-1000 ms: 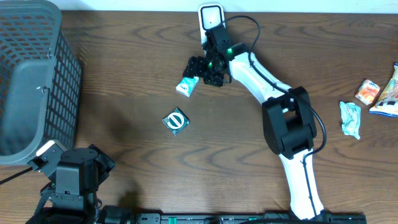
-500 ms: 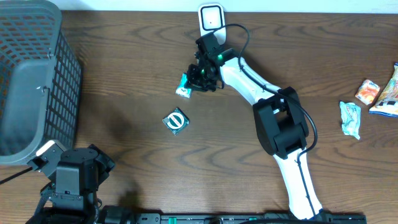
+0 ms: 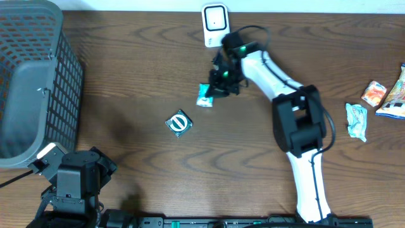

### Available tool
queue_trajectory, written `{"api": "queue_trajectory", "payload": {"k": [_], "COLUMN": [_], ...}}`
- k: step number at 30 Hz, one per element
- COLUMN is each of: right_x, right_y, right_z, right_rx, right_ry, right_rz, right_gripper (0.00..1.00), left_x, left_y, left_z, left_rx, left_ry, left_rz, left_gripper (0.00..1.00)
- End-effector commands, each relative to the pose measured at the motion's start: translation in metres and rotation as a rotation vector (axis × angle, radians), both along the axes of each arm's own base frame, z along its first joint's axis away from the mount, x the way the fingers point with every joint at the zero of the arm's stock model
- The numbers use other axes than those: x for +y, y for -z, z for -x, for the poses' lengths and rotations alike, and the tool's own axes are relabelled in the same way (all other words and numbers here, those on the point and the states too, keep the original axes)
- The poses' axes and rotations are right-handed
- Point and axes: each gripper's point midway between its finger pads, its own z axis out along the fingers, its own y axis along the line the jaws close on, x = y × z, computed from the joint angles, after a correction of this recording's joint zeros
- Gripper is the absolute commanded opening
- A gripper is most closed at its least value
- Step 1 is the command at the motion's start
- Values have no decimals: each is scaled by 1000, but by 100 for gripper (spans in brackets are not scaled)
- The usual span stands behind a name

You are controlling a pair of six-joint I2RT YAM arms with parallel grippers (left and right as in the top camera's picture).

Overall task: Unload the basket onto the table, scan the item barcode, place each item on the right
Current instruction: 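Move the right gripper to the small teal packet and grasp it, then lift the teal packet and rotate it with the right gripper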

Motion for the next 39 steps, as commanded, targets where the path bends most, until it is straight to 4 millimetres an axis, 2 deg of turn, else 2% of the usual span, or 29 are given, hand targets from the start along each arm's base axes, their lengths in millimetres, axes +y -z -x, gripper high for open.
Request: {"api": "queue_trajectory", "payload": {"k": [1,8,13,17,22,31,39], "right_x": [-7,-22,-40,-58,-68,-63,-63], "right_y": [-59,-126,-156,-163,-165,-186,-187], "right_z": [3,23,30,29,35,36,38], "right_rx": [-153,-254,-313,-318,-351,-398,-392], "right_ry": [-187,-329,-344,-308,-336,-316,-317], "right_rz": [-172,-486,-668,-702,-714,-827,-832], "right_gripper": [1,1,1,1,1,1,1], "left_x": [3,3,3,3,3,3,3], "left_y": [-1,-1,-1,-1,-1,-1,-1], "left_z": [1,1,1,1,1,1,1], "left_rx": [-6,-5,-6,-6,-6,-6,-6], "left_ry": [-22,-22,-22,-22,-22,-22,-22], "left_rz": [-6,-6,-6,-6,-6,-6,-6], "left_gripper": [98,98,98,98,97,97,98]}}
